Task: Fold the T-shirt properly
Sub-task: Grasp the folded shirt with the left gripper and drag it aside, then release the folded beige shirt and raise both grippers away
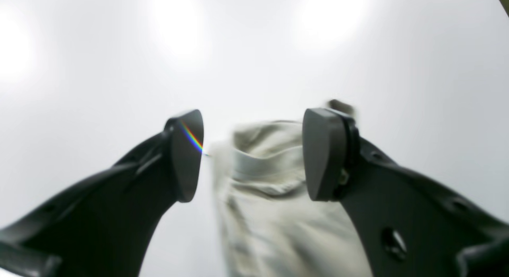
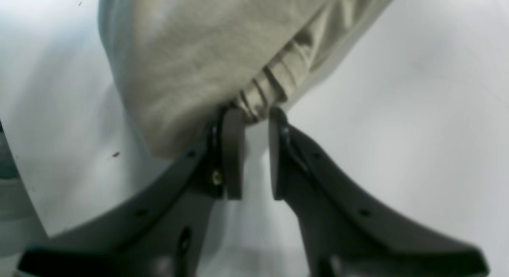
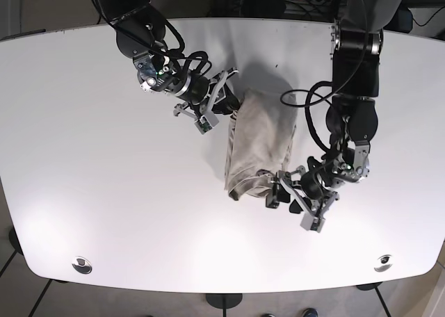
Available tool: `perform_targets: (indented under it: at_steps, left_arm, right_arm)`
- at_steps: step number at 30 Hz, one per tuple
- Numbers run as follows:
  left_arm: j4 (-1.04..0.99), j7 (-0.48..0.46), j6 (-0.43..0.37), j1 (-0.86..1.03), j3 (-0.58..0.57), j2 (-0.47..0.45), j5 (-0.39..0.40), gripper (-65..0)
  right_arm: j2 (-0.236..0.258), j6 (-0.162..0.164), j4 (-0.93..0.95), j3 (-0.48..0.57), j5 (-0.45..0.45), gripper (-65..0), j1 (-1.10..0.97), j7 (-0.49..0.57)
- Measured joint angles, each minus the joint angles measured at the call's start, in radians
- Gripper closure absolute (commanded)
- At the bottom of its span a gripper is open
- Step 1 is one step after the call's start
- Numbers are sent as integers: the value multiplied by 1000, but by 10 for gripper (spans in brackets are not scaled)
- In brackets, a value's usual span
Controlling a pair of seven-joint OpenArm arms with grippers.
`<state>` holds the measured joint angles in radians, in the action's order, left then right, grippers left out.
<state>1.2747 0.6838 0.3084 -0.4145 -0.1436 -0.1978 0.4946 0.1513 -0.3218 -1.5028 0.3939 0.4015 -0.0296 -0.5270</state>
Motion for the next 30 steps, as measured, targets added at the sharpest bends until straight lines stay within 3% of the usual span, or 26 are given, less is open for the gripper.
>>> perform_targets:
  at_steps: [3, 5, 7, 12, 14, 16, 18, 20, 26, 30]
  left_arm:
    - [130, -80, -120, 111, -97, 10, 6, -371]
    - [159, -180, -246, 173, -174, 8, 14, -371]
    - [159, -220, -320, 199, -233, -13, -4, -371]
    - [93, -320, -323, 264, -315, -4, -143, -371]
    - [-21, -430, -298, 259, -313, -8, -154, -371]
    - [-98, -453, -257, 224, -294, -21, -149, -371]
    - [-211, -455, -31, 199, -159, -84, -106, -368]
    - [-310, -458, 84, 192, -6, -160, -115, -368]
    - [-606, -478, 248, 95, 185, -375, -295, -368]
    - [-760, -589, 290, 97, 190, -529, -350, -368]
  right_arm:
    - [28, 1, -2, -1, -2, -101, 0, -1]
    - [23, -3, -2, -62, -1, -101, -4, 0]
    - [21, 0, -2, -96, 0, -101, -1, 1]
    - [21, -3, -14, -148, -1, -101, -6, -8]
    - [27, -3, -53, -171, -1, -101, -5, -6]
    - [24, -3, -80, -184, 0, -101, -6, -11]
    - [20, -7, -112, -219, 5, -101, -7, -61]
    - [21, -1, -138, -226, -1, -101, -6, -65]
    - [22, -10, -159, -224, 0, -101, -12, -68]
    - [20, -10, -180, -223, -1, -101, -16, -70]
